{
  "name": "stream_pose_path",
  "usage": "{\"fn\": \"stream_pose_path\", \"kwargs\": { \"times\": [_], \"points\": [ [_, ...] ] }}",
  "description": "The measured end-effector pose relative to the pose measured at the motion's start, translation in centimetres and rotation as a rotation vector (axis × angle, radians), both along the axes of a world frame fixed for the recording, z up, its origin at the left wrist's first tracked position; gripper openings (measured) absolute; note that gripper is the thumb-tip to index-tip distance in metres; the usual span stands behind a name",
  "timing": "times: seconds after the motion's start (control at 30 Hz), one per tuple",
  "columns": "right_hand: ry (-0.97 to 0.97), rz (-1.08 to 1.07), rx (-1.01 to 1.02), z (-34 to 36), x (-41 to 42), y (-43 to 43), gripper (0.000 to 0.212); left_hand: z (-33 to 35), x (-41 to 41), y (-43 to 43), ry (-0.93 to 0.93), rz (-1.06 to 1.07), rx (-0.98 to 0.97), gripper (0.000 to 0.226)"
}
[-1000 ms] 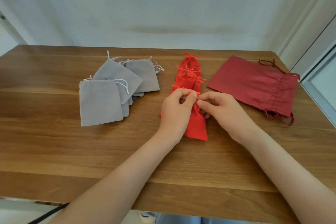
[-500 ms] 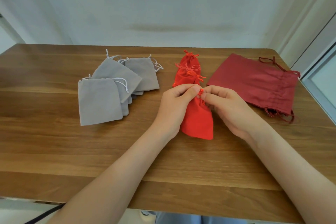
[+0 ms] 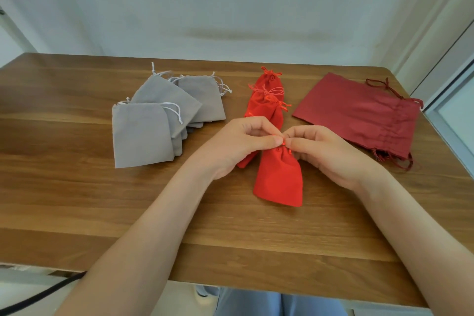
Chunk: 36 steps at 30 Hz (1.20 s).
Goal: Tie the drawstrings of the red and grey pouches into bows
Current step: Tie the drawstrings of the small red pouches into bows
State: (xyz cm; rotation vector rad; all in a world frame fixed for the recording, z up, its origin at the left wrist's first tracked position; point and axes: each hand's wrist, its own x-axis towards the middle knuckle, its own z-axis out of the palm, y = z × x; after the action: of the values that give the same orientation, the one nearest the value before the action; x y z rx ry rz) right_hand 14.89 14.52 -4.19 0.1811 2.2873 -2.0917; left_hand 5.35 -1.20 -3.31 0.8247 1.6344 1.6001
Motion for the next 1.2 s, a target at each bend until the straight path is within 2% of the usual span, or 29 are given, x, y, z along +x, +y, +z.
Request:
{"fn": "stream_pose_path", "kwargs": {
  "times": [0.13, 0.27, 0.43, 0.53, 0.67, 0.77, 0.83, 1.07, 1.2],
  "points": [
    [-0.012, -0.006, 0.085, 0.1, -0.2, -0.2, 0.005, -0.1, -0.1, -0.1, 0.118, 0.014, -0.093, 0.012],
    [-0.066, -0.04, 0.152, 0.1, -0.2, -0.2, 0.013, -0.4, 0.3, 0.3, 0.276, 0.056, -0.214, 0.019],
    [-0.062, -0.025, 0.196, 0.0, -0.5, 0.0, 0.011, -0.8, 1.0, 1.0, 0.733, 0.203, -0.355, 0.021],
    [-0.046, -0.014, 0.201, -0.1, -0.6, 0.2, 0.008, -1.2, 1.5, 1.3, 0.943, 0.273, -0.324, 0.016],
    [-0.024, -0.042, 0.208, -0.4, -0.5, 0.2, 0.007, -2.4, 1.4, 1.4, 1.129, 0.348, -0.249, 0.01],
    [-0.026, -0.064, 0.253, -0.6, -0.5, 0.0, 0.01, -3.1, 1.2, 1.6, 1.294, 0.387, -0.275, 0.018],
    [-0.02, -0.075, 0.245, -0.6, -0.4, -0.1, 0.011, -3.1, 1.2, 1.6, 1.348, 0.407, -0.277, 0.019],
    [0.03, -0.121, 0.021, -0.8, -0.4, -0.3, 0.019, -2.4, 1.7, 1.5, 1.411, 0.399, -0.143, 0.013],
    [0.017, -0.134, -0.012, -0.5, -0.4, -0.2, 0.024, -2.5, 2.0, 1.5, 1.469, 0.392, -0.118, 0.013]
  ]
}}
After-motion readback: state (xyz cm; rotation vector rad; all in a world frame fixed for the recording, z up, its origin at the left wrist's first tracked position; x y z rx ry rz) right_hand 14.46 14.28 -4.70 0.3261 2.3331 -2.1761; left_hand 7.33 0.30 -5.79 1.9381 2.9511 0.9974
